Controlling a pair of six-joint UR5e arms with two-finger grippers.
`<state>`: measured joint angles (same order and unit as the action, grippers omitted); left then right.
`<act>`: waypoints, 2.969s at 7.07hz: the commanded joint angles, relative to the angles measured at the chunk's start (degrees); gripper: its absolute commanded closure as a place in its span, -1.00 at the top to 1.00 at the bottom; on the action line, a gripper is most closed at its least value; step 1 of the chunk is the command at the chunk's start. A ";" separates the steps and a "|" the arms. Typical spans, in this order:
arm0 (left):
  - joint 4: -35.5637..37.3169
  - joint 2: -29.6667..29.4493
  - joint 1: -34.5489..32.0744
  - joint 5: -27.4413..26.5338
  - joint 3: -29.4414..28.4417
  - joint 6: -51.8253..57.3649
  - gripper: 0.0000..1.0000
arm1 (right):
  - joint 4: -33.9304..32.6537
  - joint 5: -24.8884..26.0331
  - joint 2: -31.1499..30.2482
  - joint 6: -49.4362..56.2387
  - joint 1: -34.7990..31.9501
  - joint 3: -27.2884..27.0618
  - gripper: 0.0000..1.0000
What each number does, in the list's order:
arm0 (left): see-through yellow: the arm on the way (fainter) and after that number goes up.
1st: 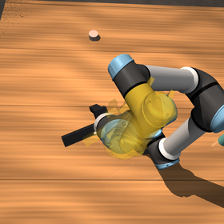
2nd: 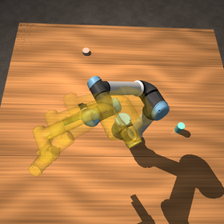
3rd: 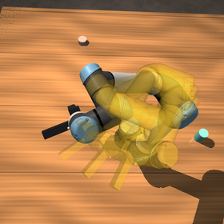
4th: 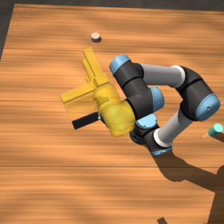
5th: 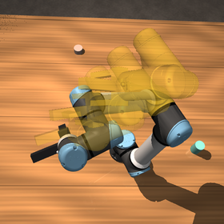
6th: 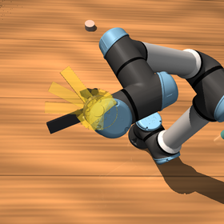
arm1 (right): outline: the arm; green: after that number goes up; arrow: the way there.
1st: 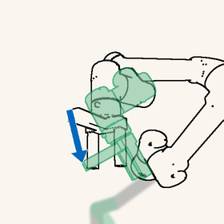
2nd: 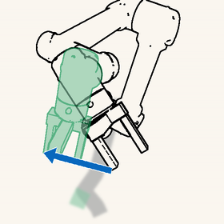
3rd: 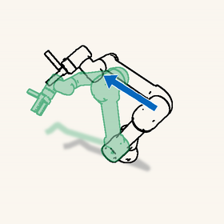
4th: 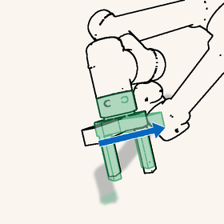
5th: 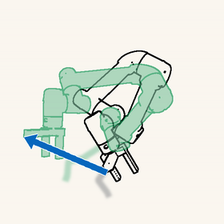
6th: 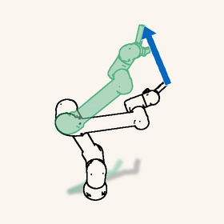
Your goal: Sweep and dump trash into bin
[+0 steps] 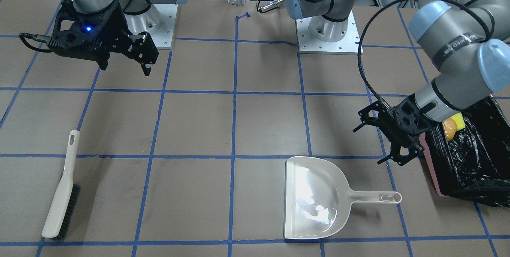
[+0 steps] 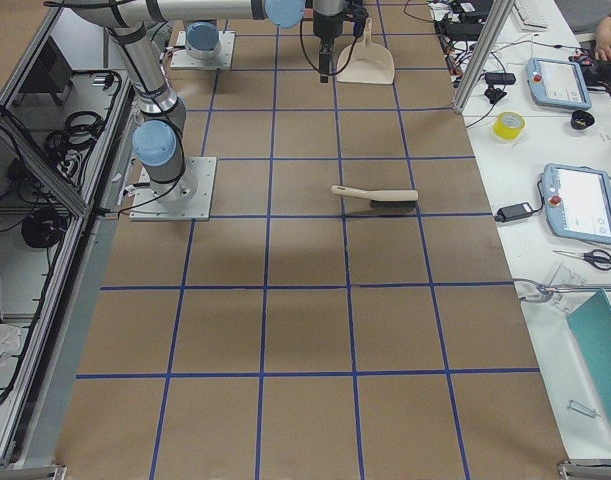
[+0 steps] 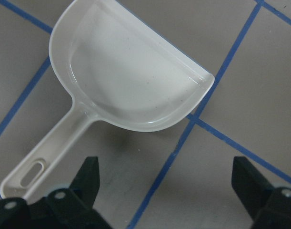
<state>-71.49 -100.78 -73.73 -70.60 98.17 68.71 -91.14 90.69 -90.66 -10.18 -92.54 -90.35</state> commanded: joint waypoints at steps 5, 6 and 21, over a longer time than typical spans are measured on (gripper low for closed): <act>-3.04 3.31 -13.51 -15.07 -8.15 -55.98 1.00 | -0.09 -0.07 -0.21 0.07 0.08 0.17 1.00; -2.96 3.57 -17.99 -17.01 -8.34 -61.10 1.00 | 0.00 -0.07 -0.22 0.16 -0.01 0.17 1.00; -17.54 12.18 -18.03 -19.22 -8.43 -68.54 1.00 | 0.00 -0.07 -0.48 0.25 -0.01 0.00 1.00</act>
<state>-89.06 -88.63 -91.85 -89.47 89.73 0.03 -91.15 90.58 -91.17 -9.93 -92.55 -90.28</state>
